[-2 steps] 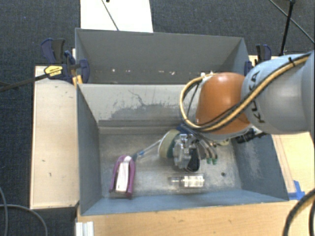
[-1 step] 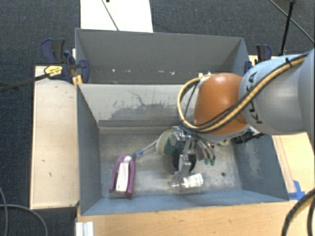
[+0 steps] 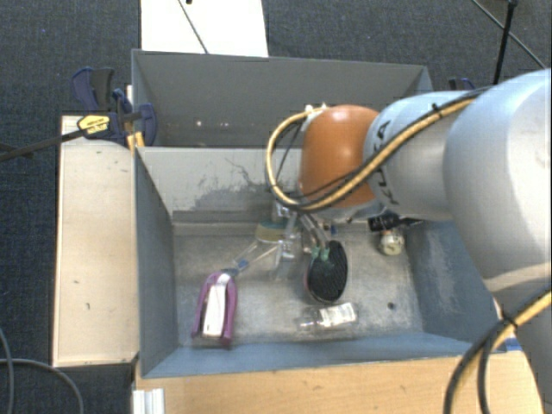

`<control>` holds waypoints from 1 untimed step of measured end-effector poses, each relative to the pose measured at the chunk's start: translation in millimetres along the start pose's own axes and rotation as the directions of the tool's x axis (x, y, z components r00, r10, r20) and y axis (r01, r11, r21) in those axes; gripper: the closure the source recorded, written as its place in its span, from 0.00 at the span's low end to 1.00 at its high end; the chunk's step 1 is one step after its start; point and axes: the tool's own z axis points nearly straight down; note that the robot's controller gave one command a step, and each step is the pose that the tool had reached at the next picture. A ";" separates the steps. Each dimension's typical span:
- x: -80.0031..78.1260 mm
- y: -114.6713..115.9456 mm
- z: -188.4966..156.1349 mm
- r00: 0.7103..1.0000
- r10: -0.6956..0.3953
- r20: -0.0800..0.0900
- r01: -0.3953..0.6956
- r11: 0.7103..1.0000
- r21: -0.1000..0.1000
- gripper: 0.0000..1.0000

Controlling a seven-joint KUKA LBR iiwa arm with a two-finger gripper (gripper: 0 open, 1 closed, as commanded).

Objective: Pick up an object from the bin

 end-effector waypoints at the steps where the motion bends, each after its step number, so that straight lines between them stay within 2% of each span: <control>1: 0.1 -3.9 -2.2 1.000 0.005 -0.002 -0.005 1.000 0.005 1.00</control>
Offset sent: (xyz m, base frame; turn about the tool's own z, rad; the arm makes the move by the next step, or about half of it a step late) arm 0.0000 0.0000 0.0000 0.0000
